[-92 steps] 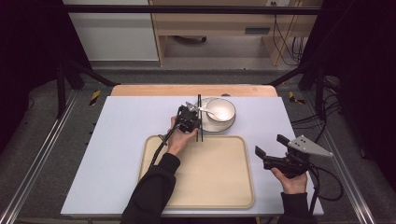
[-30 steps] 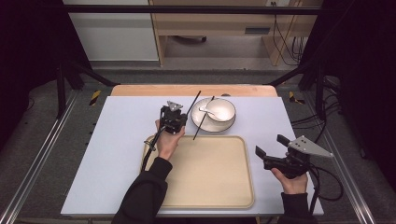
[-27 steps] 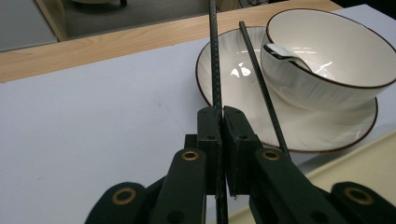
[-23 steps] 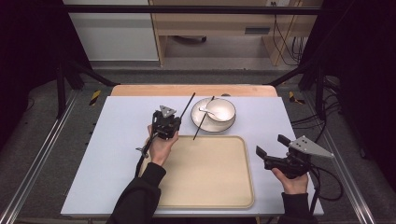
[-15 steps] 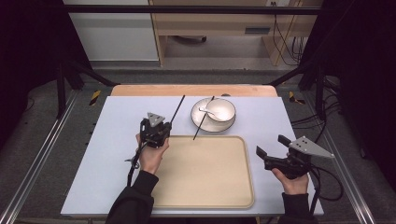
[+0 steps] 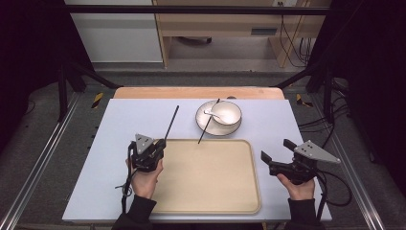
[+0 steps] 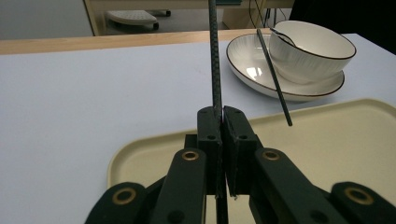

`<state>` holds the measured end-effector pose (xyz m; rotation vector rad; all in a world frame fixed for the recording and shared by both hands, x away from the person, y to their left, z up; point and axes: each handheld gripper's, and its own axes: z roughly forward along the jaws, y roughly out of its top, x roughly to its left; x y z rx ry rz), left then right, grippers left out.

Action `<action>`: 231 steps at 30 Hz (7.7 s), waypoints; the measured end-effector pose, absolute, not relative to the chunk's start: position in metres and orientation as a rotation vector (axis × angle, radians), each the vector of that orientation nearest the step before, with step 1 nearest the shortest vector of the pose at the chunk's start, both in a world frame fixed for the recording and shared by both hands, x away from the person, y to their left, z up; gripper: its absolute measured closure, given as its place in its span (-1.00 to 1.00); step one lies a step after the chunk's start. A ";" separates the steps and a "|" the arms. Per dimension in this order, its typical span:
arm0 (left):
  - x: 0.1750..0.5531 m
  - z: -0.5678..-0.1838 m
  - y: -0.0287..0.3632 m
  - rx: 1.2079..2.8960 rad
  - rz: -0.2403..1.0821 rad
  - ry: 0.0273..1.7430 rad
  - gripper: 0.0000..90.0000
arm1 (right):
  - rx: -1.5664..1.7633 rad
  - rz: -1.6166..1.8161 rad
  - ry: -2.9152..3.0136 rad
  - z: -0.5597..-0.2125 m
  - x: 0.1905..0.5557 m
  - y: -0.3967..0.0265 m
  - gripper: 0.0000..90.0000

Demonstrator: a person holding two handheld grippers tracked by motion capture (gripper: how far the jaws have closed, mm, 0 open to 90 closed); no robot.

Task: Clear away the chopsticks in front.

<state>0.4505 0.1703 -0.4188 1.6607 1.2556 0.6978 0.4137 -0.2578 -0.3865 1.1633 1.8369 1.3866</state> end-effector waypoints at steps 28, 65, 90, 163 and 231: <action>0.383 -0.470 0.188 1.605 0.723 1.454 0.89 | 1.160 1.373 1.857 -0.390 0.414 -0.252 -0.85; 0.399 -0.448 0.186 1.716 0.706 1.376 0.24 | 1.155 1.377 1.847 -0.389 0.413 -0.252 -0.84; 0.491 -0.403 0.121 1.832 0.648 0.994 -0.49 | 1.163 1.377 1.840 -0.390 0.415 -0.254 -0.84; 0.611 -0.455 0.039 2.111 0.608 1.085 0.88 | 1.165 1.384 1.839 -0.389 0.416 -0.257 -0.84; 0.389 -0.441 0.165 1.565 0.774 1.303 0.90 | 1.153 1.366 1.860 -0.391 0.414 -0.249 -0.84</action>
